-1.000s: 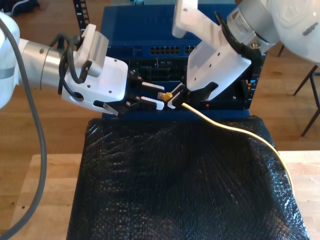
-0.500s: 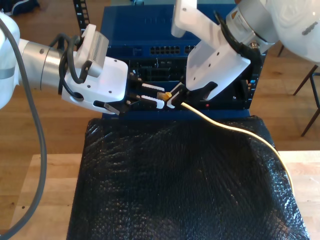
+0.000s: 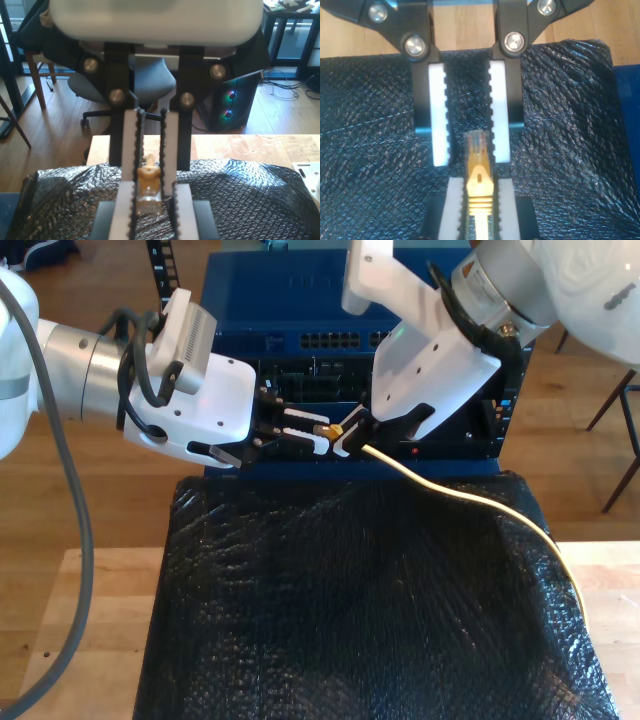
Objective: Grab the cable and plug it in
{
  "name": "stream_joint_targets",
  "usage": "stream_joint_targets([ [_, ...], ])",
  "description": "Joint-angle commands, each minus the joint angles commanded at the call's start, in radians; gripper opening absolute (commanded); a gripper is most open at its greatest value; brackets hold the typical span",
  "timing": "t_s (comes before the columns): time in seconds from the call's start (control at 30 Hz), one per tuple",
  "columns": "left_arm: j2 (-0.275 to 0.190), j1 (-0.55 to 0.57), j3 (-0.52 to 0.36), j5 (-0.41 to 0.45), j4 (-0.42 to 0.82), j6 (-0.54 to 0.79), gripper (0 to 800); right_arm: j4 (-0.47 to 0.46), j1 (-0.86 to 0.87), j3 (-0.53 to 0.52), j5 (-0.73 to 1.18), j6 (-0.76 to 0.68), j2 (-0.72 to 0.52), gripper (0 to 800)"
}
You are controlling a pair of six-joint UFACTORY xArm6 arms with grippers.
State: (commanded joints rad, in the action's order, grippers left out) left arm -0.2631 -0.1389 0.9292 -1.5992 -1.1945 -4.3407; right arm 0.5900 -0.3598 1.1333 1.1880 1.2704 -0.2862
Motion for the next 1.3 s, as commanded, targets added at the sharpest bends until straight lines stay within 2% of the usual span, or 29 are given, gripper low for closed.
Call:
stream_joint_targets([
  [0.2,-0.002,0.000,-0.003,-0.005,0.000,0.002,89,0.000,0.000,0.000,0.000,0.000,0.000,7],
  [0.4,-0.002,0.000,-0.002,-0.018,0.000,0.003,80,0.000,0.000,0.000,0.000,0.000,0.000,7],
  [0.87,-0.002,0.002,-0.014,-0.043,0.000,0.006,3,0.000,0.002,0.000,0.000,0.011,0.000,17],
  [0.93,-0.002,0.002,-0.014,-0.043,0.000,0.005,3,0.002,0.003,-0.002,0.000,0.011,-0.002,64],
  [1.03,-0.003,0.002,-0.014,-0.043,0.000,0.005,3,0.000,0.005,-0.002,0.000,0.011,-0.002,249],
  [1.3,-0.003,0.000,-0.014,-0.041,0.000,0.000,3,-0.002,0.011,-0.003,0.000,0.008,-0.003,315],
])
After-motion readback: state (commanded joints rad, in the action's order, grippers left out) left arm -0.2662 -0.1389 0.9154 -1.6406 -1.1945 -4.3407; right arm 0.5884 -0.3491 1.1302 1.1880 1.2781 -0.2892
